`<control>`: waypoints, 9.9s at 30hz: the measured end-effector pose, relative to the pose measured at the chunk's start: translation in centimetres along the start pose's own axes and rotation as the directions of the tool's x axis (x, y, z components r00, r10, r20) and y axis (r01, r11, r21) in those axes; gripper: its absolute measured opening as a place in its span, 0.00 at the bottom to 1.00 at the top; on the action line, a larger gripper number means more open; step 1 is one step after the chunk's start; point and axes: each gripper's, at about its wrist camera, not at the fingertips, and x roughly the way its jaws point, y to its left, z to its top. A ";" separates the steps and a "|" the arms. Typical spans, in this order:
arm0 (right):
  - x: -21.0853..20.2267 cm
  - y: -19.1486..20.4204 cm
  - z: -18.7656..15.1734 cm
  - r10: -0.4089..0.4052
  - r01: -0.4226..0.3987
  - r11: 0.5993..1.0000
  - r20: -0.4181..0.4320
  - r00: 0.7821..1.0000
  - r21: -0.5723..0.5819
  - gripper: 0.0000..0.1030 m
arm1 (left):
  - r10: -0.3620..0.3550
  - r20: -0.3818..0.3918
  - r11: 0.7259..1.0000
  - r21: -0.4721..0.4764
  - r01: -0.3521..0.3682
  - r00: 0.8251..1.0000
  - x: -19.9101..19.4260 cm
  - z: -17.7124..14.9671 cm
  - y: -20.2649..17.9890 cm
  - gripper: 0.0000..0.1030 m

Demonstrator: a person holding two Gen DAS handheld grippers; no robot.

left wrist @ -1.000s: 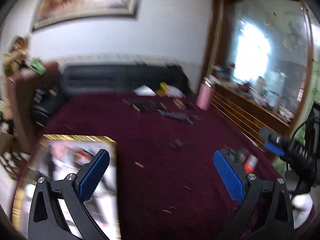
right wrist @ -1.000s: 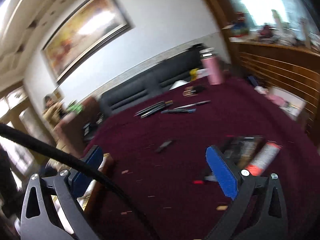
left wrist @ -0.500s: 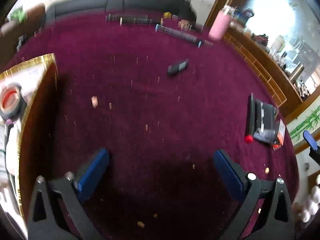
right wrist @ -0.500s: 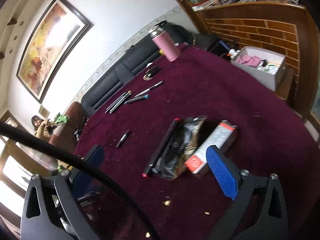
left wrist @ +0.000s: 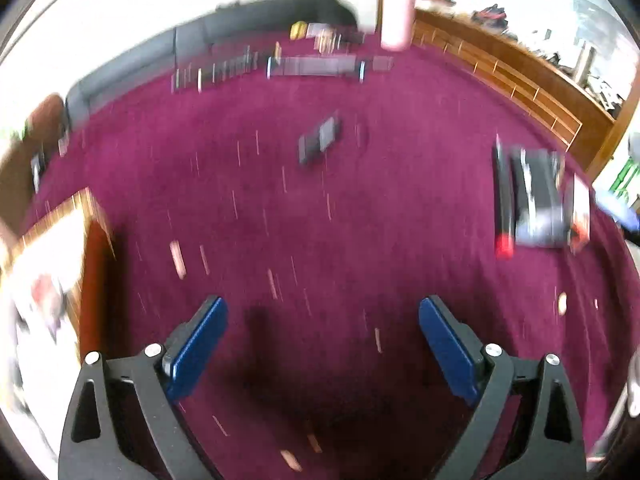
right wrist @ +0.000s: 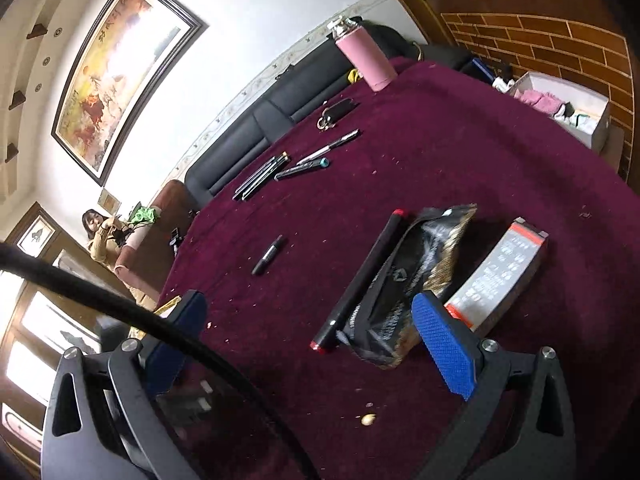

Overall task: Organize objects
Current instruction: 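Swing both open tools away from the tray toward the remaining items, then grasp the black pen with the left tool while the right tool grasps the red-capped marker, then carry the pen and marker into the tray and open both tools, then move both open tools back to the snack bag and glue box, then grasp the black snack bag with the left tool while the right tool grasps the white-red glue box, then carry the snack bag and glue box into the tray and open both tools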

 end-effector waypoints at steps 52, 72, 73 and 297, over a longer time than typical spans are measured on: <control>14.9 2.1 3.4 -0.525 0.469 0.851 -0.349 0.776 -0.238 0.45 | -0.404 0.176 0.883 -0.183 0.433 0.898 -6.3 -4.3 5.9 0.12; 10.4 4.7 1.7 -0.208 0.174 0.975 -0.286 0.935 -0.141 0.12 | -0.371 0.250 0.869 -0.247 0.429 0.895 -9.6 -7.8 9.5 0.12; 10.3 5.6 1.4 -0.197 0.155 0.975 -0.288 0.937 -0.162 0.12 | -0.364 0.251 0.869 -0.255 0.424 0.897 -9.8 -7.9 9.7 0.12; 9.6 16.2 -4.6 -0.052 -0.062 0.949 -0.348 0.936 -0.308 0.25 | -0.043 0.244 0.939 -0.321 0.122 0.969 -11.4 -7.9 9.3 0.37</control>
